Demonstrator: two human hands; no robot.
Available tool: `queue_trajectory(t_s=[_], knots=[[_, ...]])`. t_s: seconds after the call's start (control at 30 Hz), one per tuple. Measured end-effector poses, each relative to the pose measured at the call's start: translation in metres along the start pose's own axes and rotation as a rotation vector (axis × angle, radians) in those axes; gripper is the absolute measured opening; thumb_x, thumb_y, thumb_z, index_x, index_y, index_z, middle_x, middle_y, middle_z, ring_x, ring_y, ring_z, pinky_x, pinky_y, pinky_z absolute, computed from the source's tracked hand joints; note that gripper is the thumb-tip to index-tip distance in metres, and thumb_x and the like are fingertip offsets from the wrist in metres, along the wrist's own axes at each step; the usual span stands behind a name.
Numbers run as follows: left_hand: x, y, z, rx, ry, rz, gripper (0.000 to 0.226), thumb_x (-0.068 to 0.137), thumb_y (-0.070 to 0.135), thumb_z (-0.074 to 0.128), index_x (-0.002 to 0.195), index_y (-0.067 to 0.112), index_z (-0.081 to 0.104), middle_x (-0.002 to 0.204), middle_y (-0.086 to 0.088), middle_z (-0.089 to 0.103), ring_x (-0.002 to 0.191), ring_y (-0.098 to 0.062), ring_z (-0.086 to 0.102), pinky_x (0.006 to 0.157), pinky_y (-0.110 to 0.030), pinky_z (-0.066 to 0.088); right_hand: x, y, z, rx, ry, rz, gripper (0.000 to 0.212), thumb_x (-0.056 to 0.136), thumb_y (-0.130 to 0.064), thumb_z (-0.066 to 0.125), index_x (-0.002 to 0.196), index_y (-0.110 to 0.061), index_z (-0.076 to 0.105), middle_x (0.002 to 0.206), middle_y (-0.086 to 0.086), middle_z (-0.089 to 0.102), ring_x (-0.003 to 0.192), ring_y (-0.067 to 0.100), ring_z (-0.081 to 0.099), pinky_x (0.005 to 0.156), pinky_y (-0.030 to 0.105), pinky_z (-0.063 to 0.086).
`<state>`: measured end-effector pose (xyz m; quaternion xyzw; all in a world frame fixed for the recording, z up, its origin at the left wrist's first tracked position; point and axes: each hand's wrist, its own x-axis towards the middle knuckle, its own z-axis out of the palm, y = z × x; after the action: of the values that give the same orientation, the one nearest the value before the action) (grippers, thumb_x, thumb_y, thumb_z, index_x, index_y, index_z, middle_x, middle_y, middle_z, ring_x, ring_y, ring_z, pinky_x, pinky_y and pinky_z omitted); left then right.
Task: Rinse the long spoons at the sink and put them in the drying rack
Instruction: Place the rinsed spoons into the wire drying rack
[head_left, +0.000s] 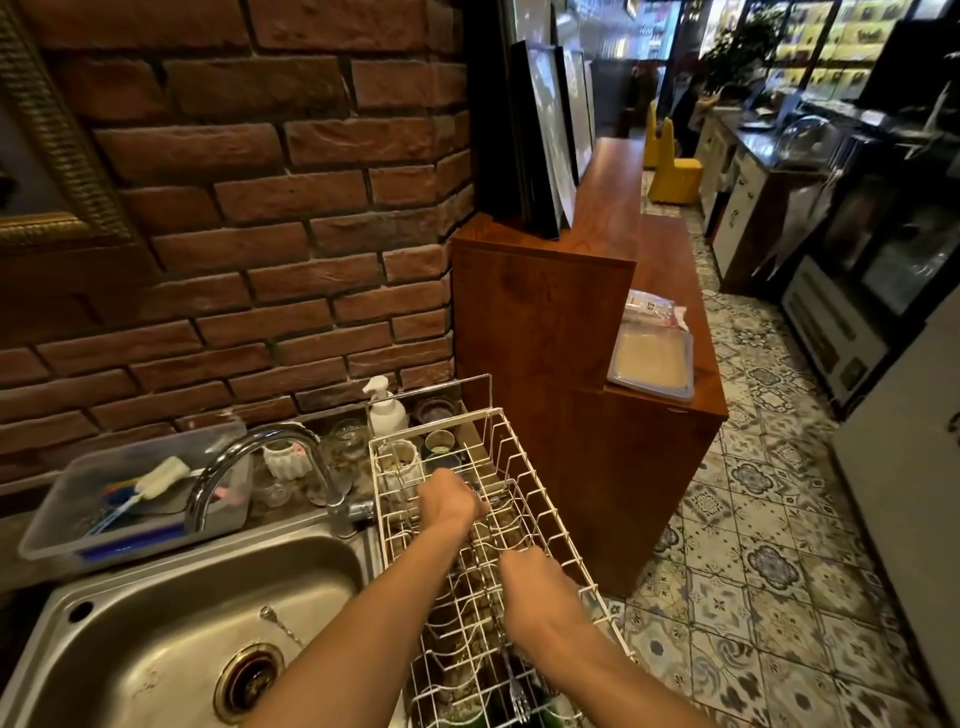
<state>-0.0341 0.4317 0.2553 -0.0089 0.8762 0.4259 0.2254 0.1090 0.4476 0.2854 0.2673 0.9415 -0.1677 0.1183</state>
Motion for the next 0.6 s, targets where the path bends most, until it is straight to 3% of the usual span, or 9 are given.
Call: queue_trajectory(t_s=[0.17, 0.3, 0.43, 0.53, 0.6], knots=[[-0.004, -0.001, 0.002, -0.015, -0.003, 0.016, 0.006, 0.083, 0.0, 0.073, 0.089, -0.002, 0.074, 0.083, -0.008, 0.076, 0.089, -0.015, 0.072, 0.083, -0.027, 0.052, 0.002, 0.001, 0.002, -0.004, -0.018, 0.015, 0.03, 0.085, 0.009, 0.058, 0.11, -0.008, 0.059, 0.113, 0.012, 0.064, 0.103, 0.028, 0.063, 0.082, 0.035, 0.052], [-0.004, -0.003, 0.004, -0.03, 0.016, 0.031, 0.004, 0.083, -0.002, 0.073, 0.087, -0.003, 0.072, 0.081, -0.01, 0.076, 0.083, -0.015, 0.07, 0.086, -0.034, 0.057, 0.005, 0.002, 0.005, -0.008, -0.034, 0.023, 0.032, 0.084, 0.008, 0.061, 0.112, -0.008, 0.06, 0.115, 0.013, 0.064, 0.106, 0.029, 0.063, 0.089, 0.038, 0.054], [-0.006, -0.005, 0.004, -0.044, 0.043, 0.038, 0.009, 0.083, -0.006, 0.071, 0.077, 0.0, 0.071, 0.081, -0.005, 0.073, 0.077, -0.009, 0.065, 0.08, -0.033, 0.055, 0.006, 0.004, 0.008, 0.002, -0.03, 0.017, 0.034, 0.083, 0.01, 0.06, 0.112, -0.009, 0.059, 0.115, 0.013, 0.063, 0.105, 0.029, 0.062, 0.089, 0.038, 0.055], [-0.009, -0.007, 0.003, -0.029, 0.056, 0.059, 0.013, 0.084, -0.005, 0.07, 0.074, 0.003, 0.07, 0.082, -0.005, 0.072, 0.073, -0.005, 0.061, 0.086, -0.036, 0.056, 0.006, 0.005, 0.007, 0.003, -0.019, 0.014, 0.031, 0.083, 0.01, 0.06, 0.109, -0.007, 0.061, 0.113, 0.014, 0.064, 0.103, 0.029, 0.063, 0.087, 0.037, 0.056], [-0.011, -0.005, 0.0, -0.022, 0.05, 0.067, 0.015, 0.085, -0.005, 0.069, 0.073, 0.004, 0.072, 0.084, -0.007, 0.074, 0.082, -0.011, 0.065, 0.092, -0.038, 0.056, 0.007, 0.005, 0.006, 0.007, -0.011, 0.011, 0.03, 0.084, 0.009, 0.06, 0.109, -0.007, 0.06, 0.114, 0.014, 0.063, 0.104, 0.029, 0.063, 0.087, 0.036, 0.055]])
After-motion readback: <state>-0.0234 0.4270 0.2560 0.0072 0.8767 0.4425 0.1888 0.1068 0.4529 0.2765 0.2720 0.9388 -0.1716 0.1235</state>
